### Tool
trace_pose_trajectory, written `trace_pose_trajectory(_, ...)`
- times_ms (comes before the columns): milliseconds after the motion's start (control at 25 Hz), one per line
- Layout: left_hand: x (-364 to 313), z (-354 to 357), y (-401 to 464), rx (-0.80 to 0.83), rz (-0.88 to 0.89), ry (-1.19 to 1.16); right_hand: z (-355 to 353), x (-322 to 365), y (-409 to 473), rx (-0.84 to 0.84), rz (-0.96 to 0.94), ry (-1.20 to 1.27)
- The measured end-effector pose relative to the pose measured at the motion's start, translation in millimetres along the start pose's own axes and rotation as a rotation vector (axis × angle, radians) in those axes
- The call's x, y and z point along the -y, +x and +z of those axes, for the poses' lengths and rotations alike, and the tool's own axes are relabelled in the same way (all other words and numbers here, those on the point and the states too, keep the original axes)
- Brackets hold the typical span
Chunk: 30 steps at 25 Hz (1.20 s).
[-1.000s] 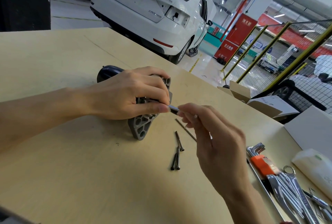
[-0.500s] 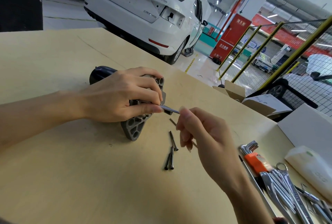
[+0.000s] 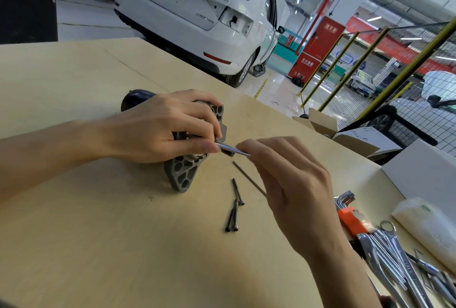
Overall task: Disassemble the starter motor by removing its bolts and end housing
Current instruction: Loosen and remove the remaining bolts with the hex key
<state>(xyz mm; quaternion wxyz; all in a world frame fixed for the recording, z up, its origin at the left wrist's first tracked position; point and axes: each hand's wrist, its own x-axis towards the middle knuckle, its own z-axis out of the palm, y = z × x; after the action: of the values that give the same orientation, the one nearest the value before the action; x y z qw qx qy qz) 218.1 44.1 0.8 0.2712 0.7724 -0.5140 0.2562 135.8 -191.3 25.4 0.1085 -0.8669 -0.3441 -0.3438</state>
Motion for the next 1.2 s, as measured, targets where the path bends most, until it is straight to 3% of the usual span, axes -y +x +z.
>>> trace_pose_trajectory(80, -0.7, 1.1, 0.9, -0.019, 0.001, 0.013, 1.3, 6.6, 0.5, -0.004, 0.167, 0.075)
trace_pose_trajectory(160, -1.5, 1.9, 1.3, -0.033, -0.011, 0.015, 2.8, 16.4, 0.3, 0.099, 0.429, 0.192)
trace_pose_trajectory(240, -1.9, 1.3, 1.6, -0.03, -0.014, 0.013, 3.7, 19.9, 3.5, 0.126, 0.659, 0.414)
trace_pose_trajectory(440, -0.7, 1.7, 1.0, -0.016, 0.005, 0.035, 2.1, 26.0, 8.2, 0.097, 0.847, 0.816)
trace_pose_trajectory(680, 1.7, 2.5, -0.6, -0.001, 0.003, 0.041, 1.7, 26.5, 5.8, 0.114, 0.646, 0.719)
trace_pose_trajectory(1200, -0.6, 1.1, -1.2, 0.021, -0.027, 0.01, 4.9, 4.3, -4.2, -0.055, -0.061, -0.02)
